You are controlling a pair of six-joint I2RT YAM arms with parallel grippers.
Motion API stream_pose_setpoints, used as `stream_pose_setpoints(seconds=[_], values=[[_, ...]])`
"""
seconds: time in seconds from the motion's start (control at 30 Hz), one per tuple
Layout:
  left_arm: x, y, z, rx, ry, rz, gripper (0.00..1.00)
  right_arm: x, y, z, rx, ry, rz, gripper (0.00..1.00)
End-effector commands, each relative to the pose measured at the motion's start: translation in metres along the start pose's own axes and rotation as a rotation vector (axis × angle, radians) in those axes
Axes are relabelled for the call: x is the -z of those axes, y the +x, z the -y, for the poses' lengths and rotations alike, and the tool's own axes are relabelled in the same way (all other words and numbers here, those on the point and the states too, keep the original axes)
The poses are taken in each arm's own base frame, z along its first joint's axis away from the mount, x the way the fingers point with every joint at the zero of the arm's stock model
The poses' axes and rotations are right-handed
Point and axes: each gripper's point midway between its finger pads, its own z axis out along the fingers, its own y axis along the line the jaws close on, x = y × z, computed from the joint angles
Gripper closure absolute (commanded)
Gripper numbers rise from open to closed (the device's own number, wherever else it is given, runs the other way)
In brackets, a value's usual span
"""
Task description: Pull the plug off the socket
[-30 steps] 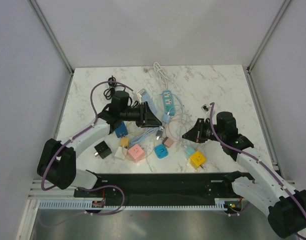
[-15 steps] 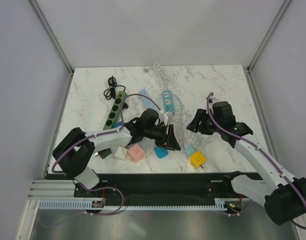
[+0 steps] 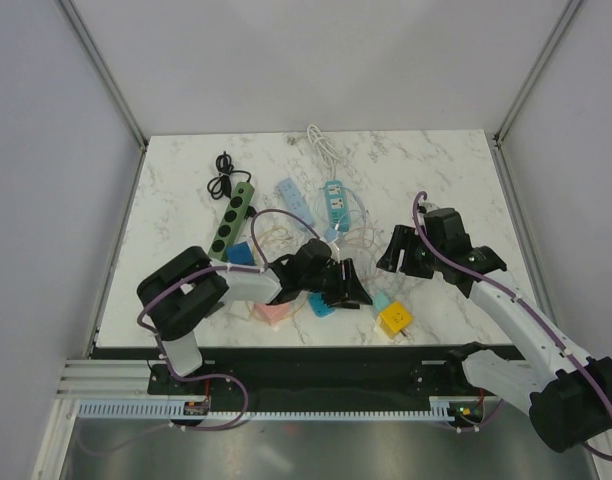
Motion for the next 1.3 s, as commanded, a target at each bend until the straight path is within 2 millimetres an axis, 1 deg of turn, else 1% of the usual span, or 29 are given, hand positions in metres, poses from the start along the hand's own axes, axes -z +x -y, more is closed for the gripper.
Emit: stream_pose_setpoints(seconds=[0.0,0.1,0.2,0.23,0.27,0.3,0.47,0.5,0.57,0.6,0.7,0.77,0.8,0.9,1.0,1.03,1.17,1.27], values=[[-0.015,-0.018,0.010,0.053,0.021,0.084,0.44,0.003,-0.005,0.001,0.023,0.007,0.026,0.28],[-0.021,-0.013,0.008,0.079,0.032,0.069,0.43,0.002,-0.006,0.001,0.028,0.002,0.028,0.27],[-0.031,-0.016,0.011,0.079,0.071,0.068,0.42,0.001,-0.005,0.001,0.033,-0.002,0.026,0.27],[-0.036,-0.014,0.008,0.074,0.070,0.058,0.41,0.000,-0.004,0.001,0.035,-0.003,0.025,0.27],[-0.039,-0.015,0.010,0.068,0.076,0.053,0.41,0.000,-0.003,0.001,0.034,-0.003,0.023,0.27],[-0.042,-0.017,0.018,0.060,0.095,0.043,0.41,0.000,-0.004,0.001,0.036,-0.003,0.025,0.27],[-0.050,-0.022,0.023,0.049,0.108,0.047,0.42,-0.001,0.001,0.002,0.033,-0.011,0.017,0.27],[-0.052,-0.022,0.027,0.045,0.116,0.041,0.43,-0.001,0.002,0.002,0.031,-0.012,0.016,0.27],[-0.055,-0.021,0.027,0.053,0.119,0.028,0.43,-0.001,0.004,0.003,0.031,-0.011,0.015,0.27],[-0.054,-0.021,0.031,0.055,0.138,0.024,0.44,-0.001,0.006,0.004,0.030,-0.010,0.010,0.27],[-0.057,-0.017,0.035,0.059,0.164,0.009,0.45,-0.001,0.006,0.004,0.032,-0.014,0.010,0.27],[-0.058,-0.015,0.046,0.059,0.208,-0.005,0.47,-0.001,0.005,0.004,0.031,-0.015,0.013,0.27],[-0.061,-0.015,0.043,0.063,0.207,-0.011,0.47,-0.001,0.006,0.004,0.033,-0.012,0.011,0.27],[-0.062,-0.015,0.047,0.064,0.224,-0.013,0.50,-0.001,0.006,0.003,0.030,-0.017,0.006,0.27],[-0.065,-0.013,0.045,0.076,0.225,-0.027,0.56,-0.001,0.008,0.003,0.027,-0.021,0.002,0.27],[-0.067,-0.011,0.041,0.080,0.219,-0.033,0.56,-0.001,0.008,0.003,0.025,-0.022,0.000,0.27],[-0.069,-0.008,0.038,0.090,0.224,-0.047,0.49,-0.001,0.009,0.003,0.023,-0.023,0.003,0.26],[-0.070,-0.009,0.039,0.067,0.231,-0.039,0.46,-0.001,0.009,0.003,0.027,-0.024,0.003,0.26]])
